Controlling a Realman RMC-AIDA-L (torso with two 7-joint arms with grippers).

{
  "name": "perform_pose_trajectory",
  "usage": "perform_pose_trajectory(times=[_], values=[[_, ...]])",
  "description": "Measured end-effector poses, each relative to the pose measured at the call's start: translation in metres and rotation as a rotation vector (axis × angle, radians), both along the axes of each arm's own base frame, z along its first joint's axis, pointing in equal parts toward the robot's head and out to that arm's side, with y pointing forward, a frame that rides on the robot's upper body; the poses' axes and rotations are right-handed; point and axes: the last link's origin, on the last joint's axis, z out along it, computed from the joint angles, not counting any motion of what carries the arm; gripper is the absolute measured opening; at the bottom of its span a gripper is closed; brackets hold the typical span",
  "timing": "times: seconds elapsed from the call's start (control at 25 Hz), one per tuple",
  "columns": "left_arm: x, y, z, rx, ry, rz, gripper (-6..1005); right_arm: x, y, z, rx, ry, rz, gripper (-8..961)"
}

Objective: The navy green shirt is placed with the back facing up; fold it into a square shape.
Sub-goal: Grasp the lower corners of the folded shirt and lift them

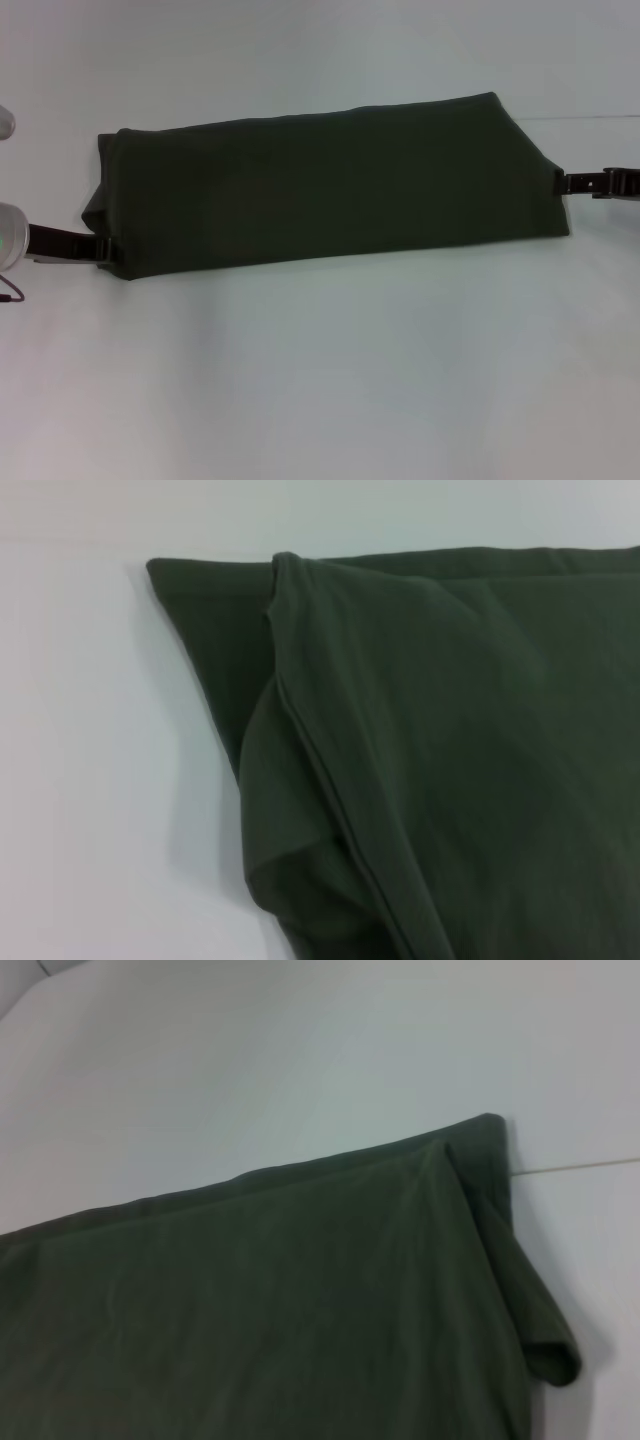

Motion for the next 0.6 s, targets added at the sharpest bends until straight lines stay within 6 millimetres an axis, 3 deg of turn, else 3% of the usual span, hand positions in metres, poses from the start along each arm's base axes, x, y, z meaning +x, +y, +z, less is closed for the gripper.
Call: perform_pose_trajectory(times=[0.6], values=[[-0.005, -0.005, -0.002, -0.016, 0.008, -0.009, 2, 0.004, 0.007, -0.028, 0.016, -0.049, -0.036, 763]])
